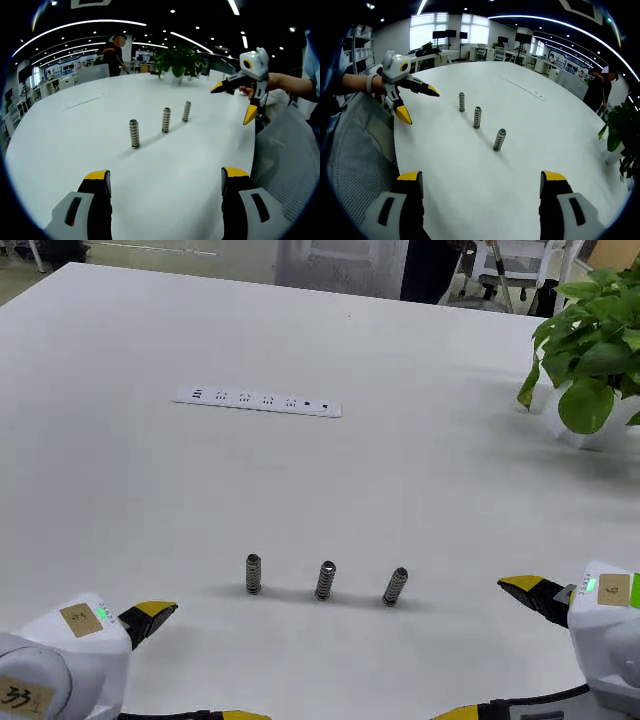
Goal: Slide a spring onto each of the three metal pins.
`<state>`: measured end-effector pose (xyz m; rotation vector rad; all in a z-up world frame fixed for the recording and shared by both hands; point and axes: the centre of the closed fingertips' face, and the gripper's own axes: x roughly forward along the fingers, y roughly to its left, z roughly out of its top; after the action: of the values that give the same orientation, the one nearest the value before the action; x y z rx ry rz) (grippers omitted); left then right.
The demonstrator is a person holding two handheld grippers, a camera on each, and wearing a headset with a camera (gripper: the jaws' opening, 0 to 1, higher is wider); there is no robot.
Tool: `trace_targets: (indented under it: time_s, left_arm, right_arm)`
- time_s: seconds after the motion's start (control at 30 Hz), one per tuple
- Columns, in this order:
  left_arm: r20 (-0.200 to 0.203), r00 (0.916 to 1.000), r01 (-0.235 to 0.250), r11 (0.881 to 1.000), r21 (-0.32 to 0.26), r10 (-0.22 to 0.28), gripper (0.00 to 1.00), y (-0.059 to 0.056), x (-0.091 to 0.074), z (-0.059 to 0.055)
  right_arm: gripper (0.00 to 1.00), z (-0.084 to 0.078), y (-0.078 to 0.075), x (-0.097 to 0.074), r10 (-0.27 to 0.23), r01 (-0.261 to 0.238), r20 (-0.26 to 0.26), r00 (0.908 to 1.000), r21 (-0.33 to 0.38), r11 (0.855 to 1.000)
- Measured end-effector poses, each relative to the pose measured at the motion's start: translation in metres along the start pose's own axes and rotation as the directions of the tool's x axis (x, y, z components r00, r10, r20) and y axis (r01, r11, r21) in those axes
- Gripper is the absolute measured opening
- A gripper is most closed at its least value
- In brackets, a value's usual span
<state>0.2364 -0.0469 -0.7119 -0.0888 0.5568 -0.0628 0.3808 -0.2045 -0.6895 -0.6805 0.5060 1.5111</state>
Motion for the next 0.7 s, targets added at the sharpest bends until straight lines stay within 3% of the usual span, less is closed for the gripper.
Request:
trace_targets:
  time_s: [0.3, 0.7]
  left_arm:
    - [0.016, 0.9995, -0.026, 1.0, 0.005, 0.026, 0.93, 0.0065, -0.0002, 0.0029]
    - [0.004, 0.9994, -0.035, 0.999, 0.001, 0.035, 0.94, 0.0099, 0.002, -0.0015]
  right_arm:
    - [0.99, -0.0058, 0.0048, -0.0025, -0.027, 0.024, 0.05, 0.9984, 0.059, 0.998]
    - [0.99, -0.0085, 0.0076, -0.0007, -0.047, 0.039, 0.082, 0.9955, 0.097, 0.995]
